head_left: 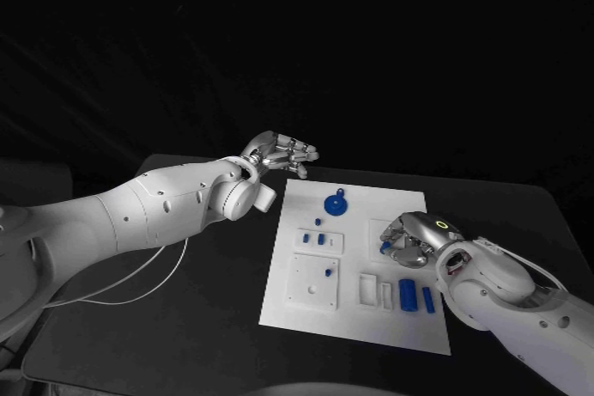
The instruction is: Assemble the parts on the task board
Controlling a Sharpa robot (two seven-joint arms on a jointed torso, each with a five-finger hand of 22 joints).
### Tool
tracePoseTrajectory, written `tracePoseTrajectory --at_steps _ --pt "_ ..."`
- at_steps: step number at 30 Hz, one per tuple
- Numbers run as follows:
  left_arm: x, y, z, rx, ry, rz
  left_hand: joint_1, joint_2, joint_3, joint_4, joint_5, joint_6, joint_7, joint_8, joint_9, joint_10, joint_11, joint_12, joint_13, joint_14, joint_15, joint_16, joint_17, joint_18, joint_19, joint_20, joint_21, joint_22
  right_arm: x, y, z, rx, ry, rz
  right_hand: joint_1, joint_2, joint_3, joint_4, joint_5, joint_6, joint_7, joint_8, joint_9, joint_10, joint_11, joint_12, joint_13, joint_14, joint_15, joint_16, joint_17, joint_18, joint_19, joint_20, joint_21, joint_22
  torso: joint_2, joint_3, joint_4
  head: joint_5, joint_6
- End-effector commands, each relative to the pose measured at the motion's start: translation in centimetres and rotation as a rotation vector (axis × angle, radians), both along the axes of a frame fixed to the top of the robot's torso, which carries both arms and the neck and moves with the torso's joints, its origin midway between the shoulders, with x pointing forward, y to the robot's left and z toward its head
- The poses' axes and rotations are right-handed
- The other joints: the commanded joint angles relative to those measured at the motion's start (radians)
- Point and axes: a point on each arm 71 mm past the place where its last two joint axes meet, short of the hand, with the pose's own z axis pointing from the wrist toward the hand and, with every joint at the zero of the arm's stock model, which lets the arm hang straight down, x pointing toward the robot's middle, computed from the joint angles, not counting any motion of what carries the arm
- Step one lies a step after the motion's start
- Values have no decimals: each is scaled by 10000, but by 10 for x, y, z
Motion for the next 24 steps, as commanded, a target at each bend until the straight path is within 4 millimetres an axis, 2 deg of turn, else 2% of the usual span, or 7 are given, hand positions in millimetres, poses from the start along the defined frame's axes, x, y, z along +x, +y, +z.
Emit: tracePoseTrajectory --at_steps 1,6,16,18,24 --pt "0 -2 1 -66 -66 -140 -45 20 -13 -3 21 -54 4 26 3 -57 10 9 -6 -68 -7 40 -16 64 -51 21 -5 5 -1 2 -1 -150 71 164 4 102 -32 -55 -22 67 27 -22 -17 70 -30 13 12 1 -86 -5 17 -181 295 -77 5 14 -4 2 8 -28 -20" --pt "0 -2 1 -62 -46 -149 -39 15 -18 -6 11 -52 4 23 1 -71 13 8 -7 -69 -6 38 -20 66 -50 23 -7 2 0 3 -3 -204 140 175 21 174 -46 -70 -22 87 20 -16 -13 85 -39 16 13 4 -91 -13 27 -188 303 -81 -12 13 -2 -2 5 -79 -35" --pt "0 -1 1 -58 -31 -150 -39 15 -18 -6 11 -52 4 23 1 -71 13 8 -7 -69 -6 38 -20 66 -50 23 -7 2 1 3 -4 -355 87 149 367 781 24 -277 -17 629 -85 51 73 641 -209 44 56 -23 -202 -40 58 -221 282 -177 13 114 -5 -2 3 -86 -59" --pt "0 -1 1 -57 -31 -149 -39 15 -18 -6 11 -52 4 23 1 -71 13 8 -7 -69 -6 38 -20 66 -50 23 -7 2 1 3 -4 -377 54 145 250 911 154 -464 -22 786 -108 -11 99 794 -237 15 57 -17 -240 -77 62 -271 251 -232 52 226 -8 -3 3 -90 -63" --pt "0 -1 1 -56 -28 -148 -39 15 -18 -6 11 -52 4 23 1 -71 13 8 -7 -69 -6 38 -20 66 -50 23 -7 2 1 3 -3 -368 -122 101 146 1057 328 -647 -16 970 -173 4 197 992 -298 37 80 26 -304 -110 80 -318 259 -294 75 327 -6 -2 2 -96 -75"
